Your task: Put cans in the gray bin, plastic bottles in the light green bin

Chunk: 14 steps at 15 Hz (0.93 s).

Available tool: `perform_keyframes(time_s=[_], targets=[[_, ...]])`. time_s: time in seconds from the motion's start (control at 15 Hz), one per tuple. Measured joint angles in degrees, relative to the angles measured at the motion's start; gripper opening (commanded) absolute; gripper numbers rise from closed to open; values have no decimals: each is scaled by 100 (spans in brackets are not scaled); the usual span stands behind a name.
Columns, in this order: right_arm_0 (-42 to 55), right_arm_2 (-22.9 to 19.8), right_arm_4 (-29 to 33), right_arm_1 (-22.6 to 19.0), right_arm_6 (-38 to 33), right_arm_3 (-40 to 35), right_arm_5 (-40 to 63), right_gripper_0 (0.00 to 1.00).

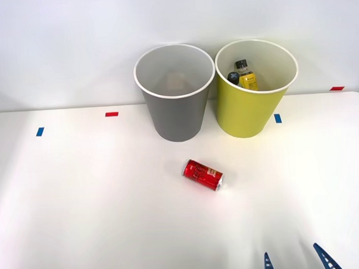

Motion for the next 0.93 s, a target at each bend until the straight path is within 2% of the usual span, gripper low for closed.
perform_keyframes(time_s=[0.27,0.93], targets=[[77,78,-238,-19,644,-1,-76,100],[170,240,-339,-25,682,0,-37,100]])
